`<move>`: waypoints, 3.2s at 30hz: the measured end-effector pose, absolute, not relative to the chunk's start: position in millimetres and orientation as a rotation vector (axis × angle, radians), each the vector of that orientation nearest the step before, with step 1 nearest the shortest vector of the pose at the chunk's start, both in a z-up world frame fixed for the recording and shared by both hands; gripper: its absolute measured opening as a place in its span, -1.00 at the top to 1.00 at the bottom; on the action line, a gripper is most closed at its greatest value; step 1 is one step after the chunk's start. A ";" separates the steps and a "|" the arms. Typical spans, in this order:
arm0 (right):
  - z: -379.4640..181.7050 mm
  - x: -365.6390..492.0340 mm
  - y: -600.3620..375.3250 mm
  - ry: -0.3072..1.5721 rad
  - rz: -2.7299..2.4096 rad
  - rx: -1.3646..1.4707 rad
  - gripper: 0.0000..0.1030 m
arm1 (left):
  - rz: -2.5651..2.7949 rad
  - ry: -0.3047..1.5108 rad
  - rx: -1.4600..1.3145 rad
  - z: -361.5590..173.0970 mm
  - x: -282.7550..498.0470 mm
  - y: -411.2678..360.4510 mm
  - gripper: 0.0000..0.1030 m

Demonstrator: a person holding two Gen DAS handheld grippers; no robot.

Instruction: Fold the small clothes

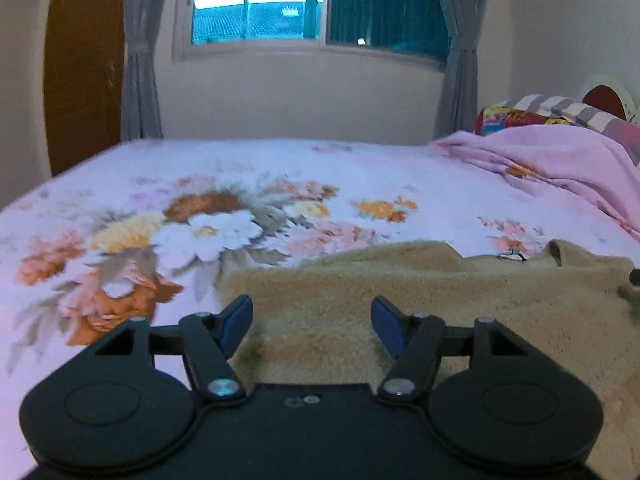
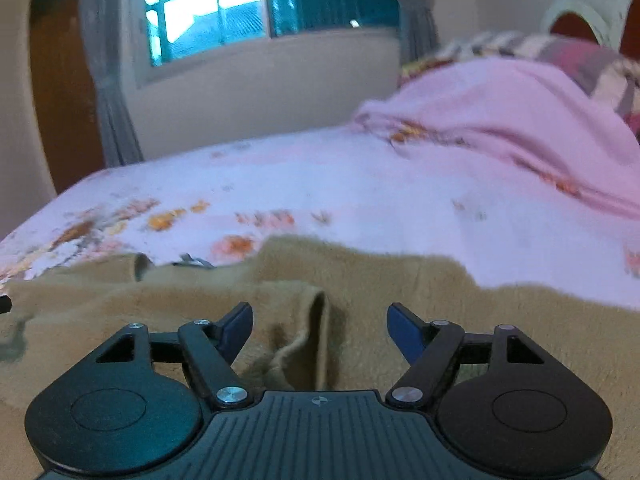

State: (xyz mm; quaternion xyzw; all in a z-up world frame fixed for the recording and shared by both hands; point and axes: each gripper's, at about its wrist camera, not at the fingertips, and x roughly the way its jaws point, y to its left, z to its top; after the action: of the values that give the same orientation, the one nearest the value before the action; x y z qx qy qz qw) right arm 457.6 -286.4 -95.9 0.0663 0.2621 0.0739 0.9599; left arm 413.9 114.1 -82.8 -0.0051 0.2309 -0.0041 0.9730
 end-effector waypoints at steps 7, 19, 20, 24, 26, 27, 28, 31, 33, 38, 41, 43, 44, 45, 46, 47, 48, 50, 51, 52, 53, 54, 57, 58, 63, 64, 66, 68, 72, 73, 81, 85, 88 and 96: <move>-128.4 445.3 -267.2 0.685 0.177 0.096 0.04 | 0.027 0.610 -0.098 -105.3 408.5 127.3 -0.33; -110.6 239.8 -521.7 0.415 -0.237 0.500 -0.51 | 0.179 0.566 -0.038 -104.5 287.1 192.3 -0.30; -113.4 219.2 -550.4 0.389 -0.292 0.554 -0.41 | 0.202 0.587 -0.047 -108.4 281.3 197.9 -0.30; -125.3 164.0 -632.7 0.315 -0.491 0.758 -0.38 | 0.251 0.613 -0.104 -117.0 269.9 208.0 -0.31; -131.6 152.3 -661.9 0.309 -0.552 0.831 -0.38 | 0.259 0.617 -0.105 -120.6 272.0 207.7 -0.32; -132.5 147.2 -676.6 0.302 -0.575 0.861 -0.38 | 0.260 0.623 -0.108 -122.7 273.4 208.1 -0.33; -137.3 144.1 -688.7 0.297 -0.587 0.901 -0.38 | 0.261 0.625 -0.115 -124.2 273.9 209.4 -0.35; -147.0 147.8 -715.2 0.285 -0.551 0.967 -0.38 | 0.261 0.625 -0.134 -125.6 273.6 211.7 -0.36; -147.9 160.2 -727.3 0.303 -0.542 0.954 -0.38 | 0.257 0.620 -0.142 -126.6 270.8 212.1 -0.36; -154.8 194.0 -739.6 0.347 -0.481 0.916 -0.36 | 0.255 0.620 -0.149 -128.6 269.5 211.9 -0.37; -157.3 216.4 -737.8 0.408 -0.447 0.904 0.70 | 0.261 0.626 -0.131 -127.8 271.1 208.9 -0.37; -157.4 216.1 -737.4 0.405 -0.449 0.909 0.70 | 0.262 0.629 -0.122 -126.6 272.5 208.4 -0.37; -155.1 215.3 -735.0 0.400 -0.450 0.901 0.70 | 0.264 0.630 -0.116 -125.9 272.4 207.6 -0.37; -153.5 215.0 -732.8 0.398 -0.454 0.898 0.70 | 0.264 0.631 -0.113 -125.6 272.4 206.9 -0.37; -151.5 214.0 -730.0 0.400 -0.462 0.891 0.70 | 0.264 0.630 -0.111 -125.4 272.3 206.8 -0.37; -149.9 213.7 -728.0 0.402 -0.466 0.885 0.70 | 0.269 0.630 -0.108 -125.3 272.3 206.4 -0.40; -148.3 215.1 -726.6 0.404 -0.470 0.879 0.70 | 0.272 0.630 -0.104 -125.2 272.5 205.5 -0.40; -145.5 220.6 -724.7 0.422 -0.481 0.858 0.70 | 0.277 0.622 -0.103 -123.9 270.9 205.5 -0.40; -144.0 221.9 -723.4 0.432 -0.489 0.844 0.70 | 0.286 0.618 -0.108 -122.5 269.6 207.0 -0.39; -142.5 225.1 -723.2 0.440 -0.495 0.836 0.70 | 0.310 0.605 -0.111 -118.7 266.6 209.9 -0.38; -139.6 226.9 -721.9 0.446 -0.500 0.826 0.70 | 0.344 0.575 -0.114 -113.9 261.8 213.8 -0.37; -135.4 229.3 -720.0 0.444 -0.503 0.814 0.70 | 0.365 0.549 -0.124 -109.6 257.0 219.4 -0.37; -111.6 240.2 -706.2 0.407 -0.465 0.782 0.73 | 0.431 0.557 -0.139 -101.9 249.7 248.7 -0.37; -99.6 249.0 -696.7 0.398 -0.444 0.760 0.73 | 0.448 0.572 -0.135 -101.3 248.9 258.9 -0.37; -40.5 310.0 -621.0 0.355 -0.280 0.691 0.73 | 0.539 0.665 -0.095 -106.4 243.0 317.3 -0.37; -28.3 324.6 -597.9 0.348 -0.237 0.676 0.74 | 0.556 0.668 -0.099 -107.2 240.0 327.5 -0.37; -5.3 352.5 -543.8 0.331 -0.133 0.649 0.74 | 0.580 0.674 -0.112 -108.6 231.8 350.0 -0.37; 15.4 378.9 -478.8 0.316 -0.026 0.605 0.73 | 0.592 0.684 -0.120 -112.5 227.1 366.3 -0.37; 37.2 418.8 -342.2 0.317 0.200 0.561 0.73 | 0.547 0.673 -0.191 -123.3 216.8 381.6 -0.40; 37.8 426.7 -307.0 0.328 0.254 0.553 0.73 | 0.547 0.668 -0.191 -122.9 214.2 379.4 -0.39; -49.5 441.1 -48.7 0.564 0.558 0.252 0.73 | 0.520 0.624 -0.256 -129.5 210.7 387.9 -0.40; -97.7 430.1 -14.1 0.617 0.562 0.173 0.73 | 0.517 0.615 -0.260 -131.6 210.6 389.2 -0.41; -96.8 422.8 -22.1 0.566 0.570 0.173 0.73 | 0.514 0.610 -0.262 -132.7 210.3 389.9 -0.42; -62.2 397.3 1.7 0.488 0.642 0.063 0.73 | 0.516 0.603 -0.255 -133.4 210.3 388.3 -0.43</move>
State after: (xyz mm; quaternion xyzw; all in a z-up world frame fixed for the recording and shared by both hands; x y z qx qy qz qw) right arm 397.3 1.7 -62.2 0.0308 0.2374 0.3123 0.9193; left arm 210.3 388.3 -133.4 -0.1239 0.2930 0.2507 0.9143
